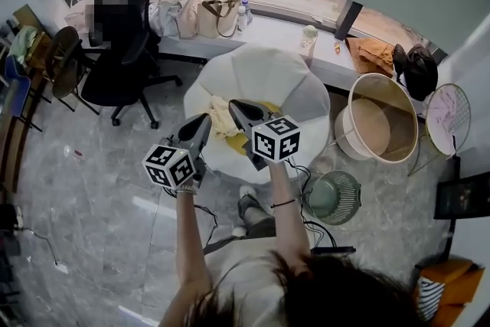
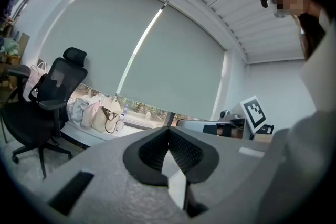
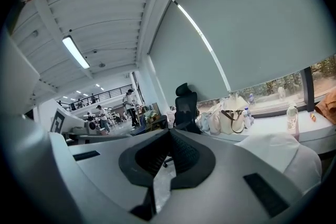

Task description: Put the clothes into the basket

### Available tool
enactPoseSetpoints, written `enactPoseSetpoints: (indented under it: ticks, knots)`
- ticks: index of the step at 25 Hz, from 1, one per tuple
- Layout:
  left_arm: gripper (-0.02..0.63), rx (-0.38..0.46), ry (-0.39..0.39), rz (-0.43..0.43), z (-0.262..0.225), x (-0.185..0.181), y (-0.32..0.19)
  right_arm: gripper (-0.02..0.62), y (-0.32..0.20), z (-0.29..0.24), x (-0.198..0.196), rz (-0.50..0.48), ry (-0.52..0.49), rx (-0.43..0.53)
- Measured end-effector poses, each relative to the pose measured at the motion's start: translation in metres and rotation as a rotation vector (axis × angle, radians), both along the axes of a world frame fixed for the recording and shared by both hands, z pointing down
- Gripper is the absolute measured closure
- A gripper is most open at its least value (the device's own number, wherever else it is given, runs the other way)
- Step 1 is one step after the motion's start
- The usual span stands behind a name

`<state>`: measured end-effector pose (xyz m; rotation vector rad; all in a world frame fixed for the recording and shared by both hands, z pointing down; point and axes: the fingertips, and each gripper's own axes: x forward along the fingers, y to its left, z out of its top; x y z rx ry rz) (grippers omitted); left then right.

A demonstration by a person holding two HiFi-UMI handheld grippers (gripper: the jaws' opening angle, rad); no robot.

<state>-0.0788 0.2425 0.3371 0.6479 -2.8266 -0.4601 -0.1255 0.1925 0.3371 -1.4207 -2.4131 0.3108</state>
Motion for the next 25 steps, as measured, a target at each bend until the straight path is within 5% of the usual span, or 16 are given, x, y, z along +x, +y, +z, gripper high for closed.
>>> enactPoseSetpoints:
  ticks: [13,25]
  knots:
    - [0.595,-0.005,0.008,-0.058,-0.001,-0.054,0.012,0.586,0.004,0.004,-0.07,-0.026,0.04,-0.013]
    - [0.595,0.002,0.043,-0.067,0.013,-0.071,0.011,0.586,0.008,0.02,-0.086,-0.052,0.082,-0.007]
